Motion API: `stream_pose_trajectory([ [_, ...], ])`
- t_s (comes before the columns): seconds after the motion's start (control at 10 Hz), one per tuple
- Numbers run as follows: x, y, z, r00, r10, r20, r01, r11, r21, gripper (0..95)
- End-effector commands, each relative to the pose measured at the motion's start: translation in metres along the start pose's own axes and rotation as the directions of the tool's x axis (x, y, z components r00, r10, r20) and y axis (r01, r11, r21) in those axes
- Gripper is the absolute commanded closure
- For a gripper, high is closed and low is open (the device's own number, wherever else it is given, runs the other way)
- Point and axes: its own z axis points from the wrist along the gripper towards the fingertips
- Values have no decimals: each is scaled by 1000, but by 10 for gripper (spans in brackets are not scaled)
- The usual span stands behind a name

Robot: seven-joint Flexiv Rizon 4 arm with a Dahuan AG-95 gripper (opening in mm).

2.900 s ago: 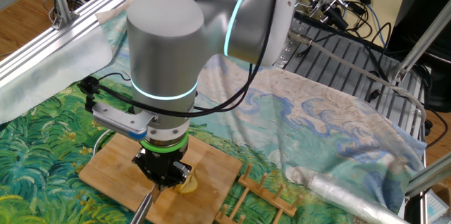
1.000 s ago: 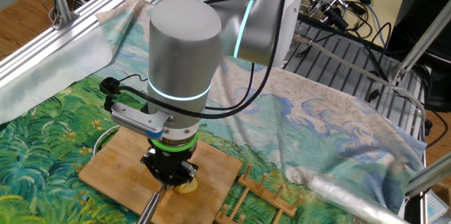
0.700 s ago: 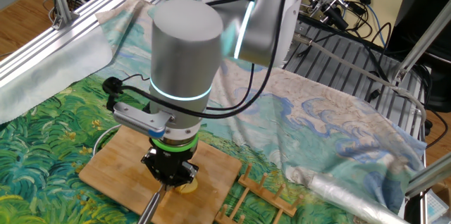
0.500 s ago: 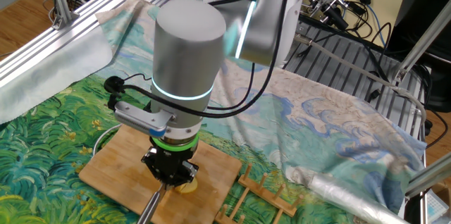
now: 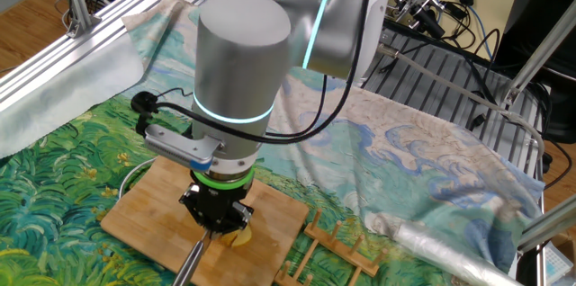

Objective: Chop the potatoes

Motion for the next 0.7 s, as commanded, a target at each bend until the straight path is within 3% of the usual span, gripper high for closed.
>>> stream_pose_trajectory([
  [0.1,-3,0,2,1000,1,1,-1,1000,-1,950],
  [0.3,-1,3,16,1000,9,24,-9,1000,3,950],
  [0.4,2,6,31,999,14,45,-15,1000,9,950],
  [0.7,2,7,33,999,12,50,-13,1000,19,950],
])
